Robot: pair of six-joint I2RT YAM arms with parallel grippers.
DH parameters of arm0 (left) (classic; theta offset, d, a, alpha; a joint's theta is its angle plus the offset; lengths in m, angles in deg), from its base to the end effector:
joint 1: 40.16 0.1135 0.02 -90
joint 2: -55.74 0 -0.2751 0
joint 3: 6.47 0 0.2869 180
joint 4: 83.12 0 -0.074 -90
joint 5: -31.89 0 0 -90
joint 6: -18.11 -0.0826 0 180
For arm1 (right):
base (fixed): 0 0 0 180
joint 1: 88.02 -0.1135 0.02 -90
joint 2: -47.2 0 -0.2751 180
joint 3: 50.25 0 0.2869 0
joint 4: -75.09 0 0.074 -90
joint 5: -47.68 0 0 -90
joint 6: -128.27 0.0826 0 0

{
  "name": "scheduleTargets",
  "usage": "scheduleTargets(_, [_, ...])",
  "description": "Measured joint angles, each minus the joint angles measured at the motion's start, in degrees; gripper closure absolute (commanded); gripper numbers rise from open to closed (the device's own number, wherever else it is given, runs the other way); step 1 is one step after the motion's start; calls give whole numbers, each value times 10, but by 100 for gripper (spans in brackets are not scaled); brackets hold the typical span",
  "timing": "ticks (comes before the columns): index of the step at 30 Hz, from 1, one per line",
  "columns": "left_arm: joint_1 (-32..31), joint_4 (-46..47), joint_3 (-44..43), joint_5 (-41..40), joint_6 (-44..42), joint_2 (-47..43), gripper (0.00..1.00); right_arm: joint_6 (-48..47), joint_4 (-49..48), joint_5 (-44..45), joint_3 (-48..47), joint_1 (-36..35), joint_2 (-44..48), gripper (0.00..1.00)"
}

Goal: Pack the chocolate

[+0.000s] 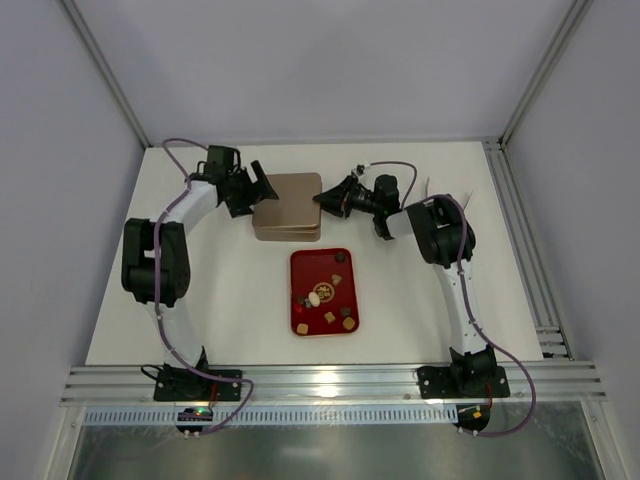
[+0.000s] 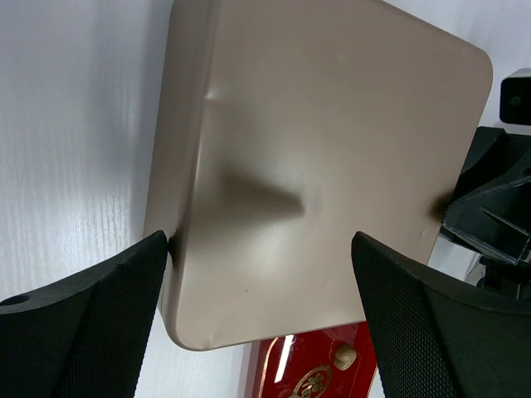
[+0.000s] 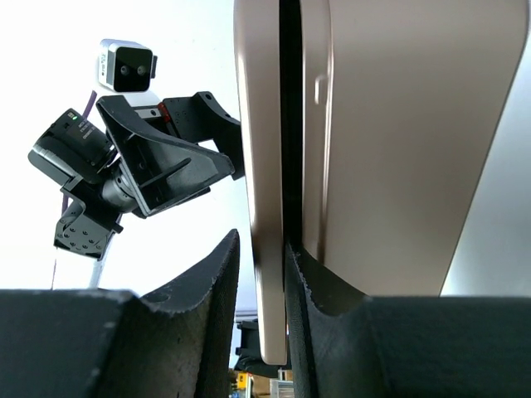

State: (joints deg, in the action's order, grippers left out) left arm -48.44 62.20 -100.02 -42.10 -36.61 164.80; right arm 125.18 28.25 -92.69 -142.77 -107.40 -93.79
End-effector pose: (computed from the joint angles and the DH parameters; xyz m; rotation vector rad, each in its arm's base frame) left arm 0.4762 -0.0923 0.1790 -0.4628 2.4767 -0.6667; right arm 0.4983 0.2427 0.0683 0.3307 2.0416 1.9935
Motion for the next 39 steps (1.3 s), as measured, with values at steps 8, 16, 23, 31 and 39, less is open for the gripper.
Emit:
scheduleTargets(8, [-4,-4,0,-4,-1,7,11,-4,-9,-4,28,11,13,70])
scheduleTargets(16, [-10,-19,-18,-12,-12,14,11,-9,-20,-8,50,21,22,68])
scheduleTargets(23, [-17,-30,-31,-21,-19,20,11,-40,1,-8,66,25,29,61])
scheduleTargets(31, [-30,-60,-61,-39,-37,35,11,-121,100,-4,71,26,63,52])
scheduleTargets(39, [-51,-109,-108,-83,-56,61,12,-208,184,9,69,26,101,43])
